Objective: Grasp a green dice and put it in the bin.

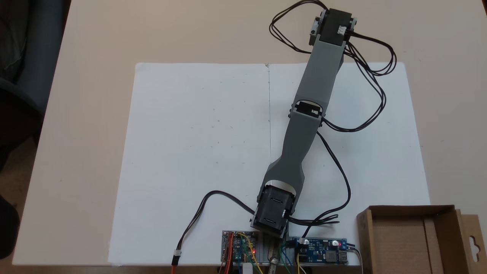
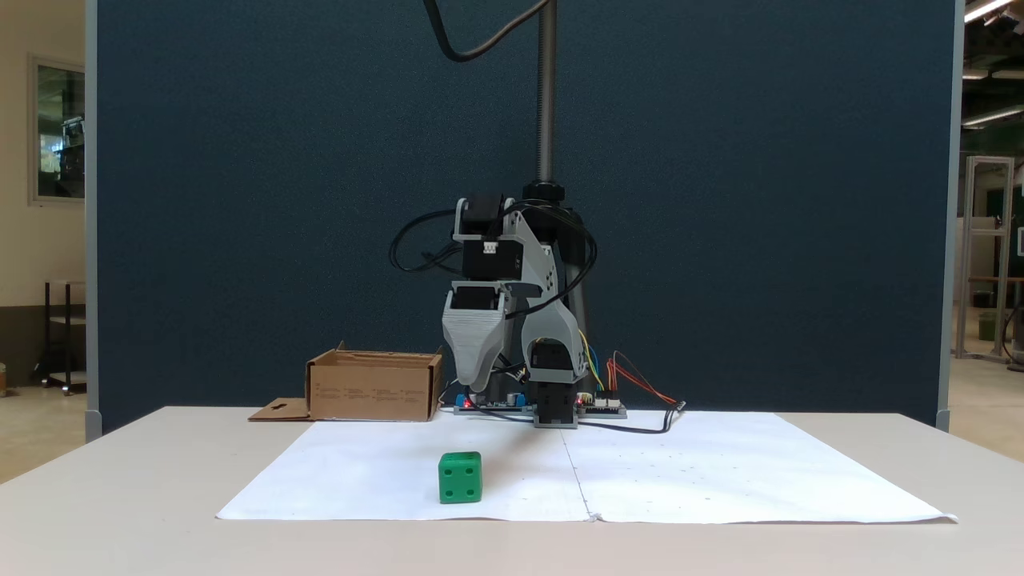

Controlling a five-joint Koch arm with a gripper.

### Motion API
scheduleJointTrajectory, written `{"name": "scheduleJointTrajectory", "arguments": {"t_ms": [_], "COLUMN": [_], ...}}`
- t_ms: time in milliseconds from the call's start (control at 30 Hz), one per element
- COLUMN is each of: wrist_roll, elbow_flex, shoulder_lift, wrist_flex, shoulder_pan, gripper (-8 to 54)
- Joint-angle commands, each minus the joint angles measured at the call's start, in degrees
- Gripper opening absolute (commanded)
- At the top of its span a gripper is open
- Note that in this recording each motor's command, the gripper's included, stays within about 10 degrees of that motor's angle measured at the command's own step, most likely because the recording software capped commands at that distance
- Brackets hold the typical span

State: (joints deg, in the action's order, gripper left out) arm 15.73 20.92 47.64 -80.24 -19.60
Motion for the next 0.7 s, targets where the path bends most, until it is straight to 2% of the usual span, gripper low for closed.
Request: {"name": "scheduleJointTrajectory", "arguments": {"t_ms": [0, 667], "wrist_roll": [4.7, 6.6], "elbow_flex": [-3.6, -7.1], "shoulder_lift": [0.8, -6.2], "wrist_flex": [1.2, 0.8], "shoulder_pan": [-0.8, -0.9], "gripper": [44.2, 44.0]}}
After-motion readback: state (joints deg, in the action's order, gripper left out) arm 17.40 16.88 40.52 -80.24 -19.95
